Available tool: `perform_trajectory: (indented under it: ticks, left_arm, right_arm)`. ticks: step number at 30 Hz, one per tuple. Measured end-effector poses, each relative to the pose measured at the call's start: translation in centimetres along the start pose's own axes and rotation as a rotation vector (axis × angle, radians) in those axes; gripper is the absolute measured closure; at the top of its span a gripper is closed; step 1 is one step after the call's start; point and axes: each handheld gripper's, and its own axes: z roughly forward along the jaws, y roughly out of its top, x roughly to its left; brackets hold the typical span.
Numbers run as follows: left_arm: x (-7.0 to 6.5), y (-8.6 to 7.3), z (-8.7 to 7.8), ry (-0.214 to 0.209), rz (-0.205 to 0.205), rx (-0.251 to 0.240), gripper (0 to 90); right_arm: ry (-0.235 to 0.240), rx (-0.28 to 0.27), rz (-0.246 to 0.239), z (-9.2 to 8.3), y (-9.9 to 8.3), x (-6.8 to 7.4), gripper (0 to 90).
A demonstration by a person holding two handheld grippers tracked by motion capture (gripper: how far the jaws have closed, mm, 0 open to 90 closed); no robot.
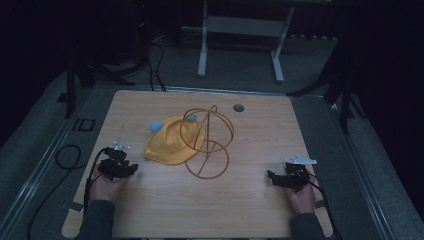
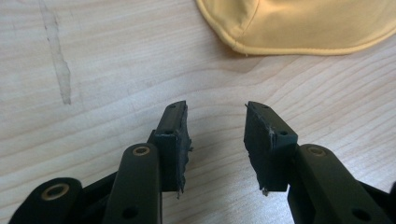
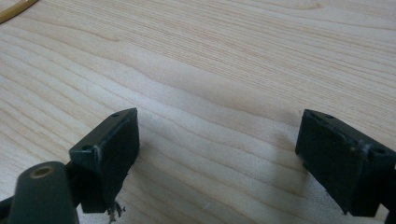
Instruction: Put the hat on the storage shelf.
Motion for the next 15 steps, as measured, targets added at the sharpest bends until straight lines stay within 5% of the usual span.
perform_trajectory:
  ticks: [15]
  left_arm:
    - [1.0, 1.1, -1.3, -0.062, 0.103, 0.024, 58.0]
  right_arm:
    - [0.000, 0.000, 0.000, 0.0, 0.0, 0.0, 13.5]
